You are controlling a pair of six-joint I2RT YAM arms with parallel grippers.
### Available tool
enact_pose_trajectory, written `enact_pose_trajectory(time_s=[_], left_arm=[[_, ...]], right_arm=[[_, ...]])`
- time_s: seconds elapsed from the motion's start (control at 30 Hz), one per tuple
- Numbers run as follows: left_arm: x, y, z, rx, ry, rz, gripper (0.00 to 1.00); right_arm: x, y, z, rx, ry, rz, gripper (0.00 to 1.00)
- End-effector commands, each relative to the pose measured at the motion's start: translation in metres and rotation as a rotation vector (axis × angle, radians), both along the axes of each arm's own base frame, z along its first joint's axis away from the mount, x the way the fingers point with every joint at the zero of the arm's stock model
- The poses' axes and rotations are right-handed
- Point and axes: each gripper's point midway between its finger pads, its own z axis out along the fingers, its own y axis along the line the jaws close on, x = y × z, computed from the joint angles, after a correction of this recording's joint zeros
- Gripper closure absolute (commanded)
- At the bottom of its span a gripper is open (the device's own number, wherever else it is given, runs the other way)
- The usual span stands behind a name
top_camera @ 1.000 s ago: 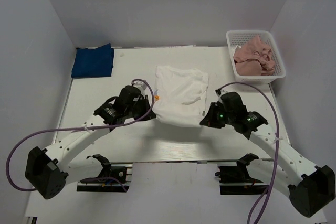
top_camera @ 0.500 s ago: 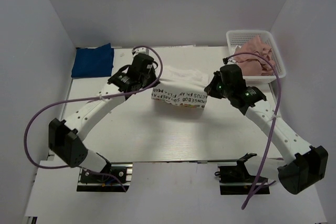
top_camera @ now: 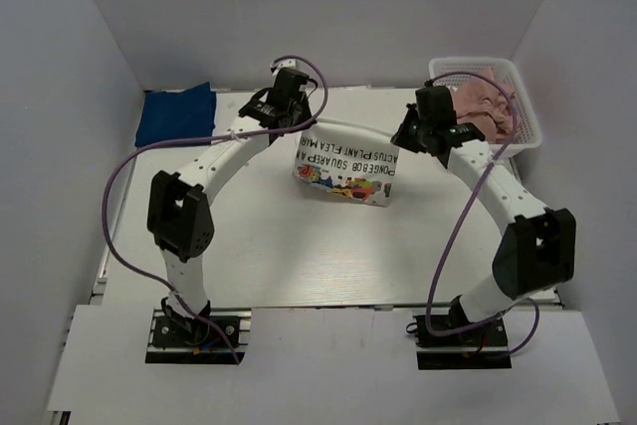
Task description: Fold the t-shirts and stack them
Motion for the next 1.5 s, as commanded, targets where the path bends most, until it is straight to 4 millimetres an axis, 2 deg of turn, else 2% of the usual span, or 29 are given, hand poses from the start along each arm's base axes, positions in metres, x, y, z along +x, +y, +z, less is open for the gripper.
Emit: enact_pose_trajectory(time_s=[0.0,0.07,0.2,0.27,0.3,0.33,0.4,0.43,0.53,0.57,0.6,0.63,0.67,0.7,0.73,0.8,0.83,0.93,0.97,1.0,1.03,1.07,1.1,1.17,1.27,1.3,1.33,1.43,1.47], left_arm=[[0.034,0.008,0.017,0.01,-0.08,0.007,1.0],[0.05,0.008,0.005,0.016,-0.071,0.019,1.0],[0.075,0.012,-0.018,0.01,-0.059,0.022,1.0],[0.086,0.003,-0.016,-0.027,-0.097,-0.034,1.0],[0.094,0.002,-0.025,-0.032,-0.103,-0.061,1.0],[0.096,-0.005,-0.032,-0.022,-0.115,-0.12,1.0],[0.104,-0.014,-0.034,-0.062,-0.145,-0.173,1.0],[0.108,-0.013,-0.037,-0.071,-0.148,-0.178,1.0],[0.114,-0.006,-0.058,-0.057,-0.127,-0.157,0.97],[0.118,-0.001,-0.064,-0.055,-0.125,-0.148,0.89],[0.122,-0.002,-0.059,-0.062,-0.146,-0.148,0.46],[0.124,0.002,-0.068,-0.055,-0.133,-0.151,0.14],[0.127,0.0,-0.063,-0.053,-0.15,-0.166,0.0],[0.129,-0.001,-0.071,-0.048,-0.131,-0.167,0.0],[0.135,-0.005,-0.054,-0.047,-0.165,-0.185,0.0],[0.139,-0.007,-0.03,-0.048,-0.186,-0.201,0.0],[0.14,-0.007,-0.03,-0.037,-0.185,-0.207,0.0],[0.126,-0.019,-0.007,-0.066,-0.203,-0.256,0.0],[0.116,-0.025,0.015,-0.084,-0.23,-0.282,0.0],[0.107,-0.026,0.009,-0.093,-0.211,-0.305,0.0],[0.091,-0.045,0.016,-0.143,-0.217,-0.397,0.0],[0.078,-0.057,0.019,-0.187,-0.209,-0.447,0.0],[0.057,-0.064,0.016,-0.242,-0.174,-0.508,0.0],[0.037,-0.081,0.013,-0.287,-0.153,-0.56,0.0],[0.013,-0.09,-0.026,-0.3,-0.063,-0.593,0.0],[0.011,-0.089,-0.031,-0.305,-0.048,-0.587,0.0],[0.009,-0.087,-0.055,-0.289,0.011,-0.571,0.0],[0.0,-0.075,-0.098,-0.261,0.126,-0.538,0.0],[-0.006,-0.064,-0.123,-0.245,0.186,-0.511,0.0]], right_arm=[[0.033,-0.015,0.003,-0.023,-0.03,-0.029,1.0],[0.045,-0.018,0.008,-0.013,-0.036,-0.038,1.0],[0.067,-0.015,-0.021,0.0,0.033,-0.01,1.0],[0.075,-0.018,-0.036,0.0,0.058,-0.013,1.0],[0.08,-0.015,-0.032,0.014,0.049,-0.005,1.0],[0.085,-0.019,-0.051,0.008,0.086,-0.017,1.0],[0.091,-0.012,-0.048,0.044,0.089,0.018,1.0],[0.096,-0.015,-0.066,0.036,0.117,0.018,1.0],[0.111,-0.013,-0.066,0.06,0.109,0.042,1.0],[0.114,-0.016,-0.078,0.062,0.135,0.038,1.0],[0.114,-0.017,-0.088,0.062,0.164,0.038,0.99],[0.121,-0.015,-0.077,0.072,0.143,0.05,0.74],[0.124,-0.017,-0.082,0.075,0.151,0.047,0.47],[0.125,-0.014,-0.082,0.074,0.146,0.067,0.14],[0.129,-0.012,-0.073,0.087,0.129,0.076,0.1],[0.131,-0.009,-0.059,0.095,0.096,0.1,0.1],[0.13,-0.007,-0.057,0.098,0.085,0.107,0.1],[0.123,0.002,-0.034,0.13,0.02,0.144,0.1],[0.111,0.004,-0.029,0.151,0.022,0.158,0.1],[0.109,0.006,-0.027,0.156,0.015,0.164,0.1],[0.106,0.009,-0.015,0.165,-0.019,0.176,0.1],[0.098,0.012,-0.026,0.188,-0.006,0.194,0.1],[0.097,0.015,-0.013,0.203,-0.048,0.205,0.1],[0.091,0.021,-0.018,0.241,-0.046,0.229,0.1],[0.096,0.027,-0.013,0.282,-0.08,0.255,0.1],[0.098,0.032,-0.017,0.302,-0.07,0.273,0.1],[0.101,0.034,-0.027,0.31,-0.055,0.282,0.1],[0.118,0.04,-0.05,0.343,-0.02,0.296,0.1],[0.123,0.043,-0.068,0.348,0.003,0.297,0.1]])
